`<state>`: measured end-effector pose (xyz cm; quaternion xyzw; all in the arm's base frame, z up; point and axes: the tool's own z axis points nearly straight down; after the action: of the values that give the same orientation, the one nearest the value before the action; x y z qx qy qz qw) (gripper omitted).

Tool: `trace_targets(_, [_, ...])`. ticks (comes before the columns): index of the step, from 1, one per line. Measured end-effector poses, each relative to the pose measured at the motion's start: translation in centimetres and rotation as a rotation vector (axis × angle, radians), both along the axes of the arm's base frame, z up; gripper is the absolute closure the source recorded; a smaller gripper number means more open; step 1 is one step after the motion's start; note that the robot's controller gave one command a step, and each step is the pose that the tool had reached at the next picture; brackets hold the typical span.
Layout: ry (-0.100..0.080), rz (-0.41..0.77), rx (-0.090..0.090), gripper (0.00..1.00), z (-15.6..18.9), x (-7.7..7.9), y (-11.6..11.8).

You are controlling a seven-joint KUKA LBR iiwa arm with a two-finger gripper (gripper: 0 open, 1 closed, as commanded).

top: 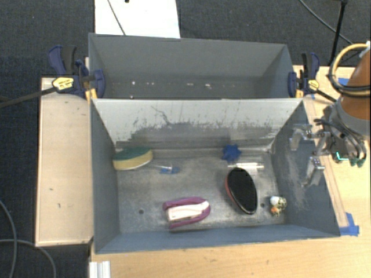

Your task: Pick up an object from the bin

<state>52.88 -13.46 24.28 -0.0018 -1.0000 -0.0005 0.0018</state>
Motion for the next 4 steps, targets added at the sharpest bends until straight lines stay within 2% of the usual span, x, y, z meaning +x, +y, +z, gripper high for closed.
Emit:
trace_targets(1, [0.002,-0.283,0.0,0.0,-13.5,-3.9,0.8])
trace_targets(2, [-0.004,-0.372,0.001,0.0,-17.4,-5.2,6.8])
trace_targets(3, [-0.008,-0.342,0.003,0.0,-17.0,-3.7,14.5])
trace_targets(4, [-0.005,-0.345,-0.002,1.0,-17.1,-3.8,13.9])
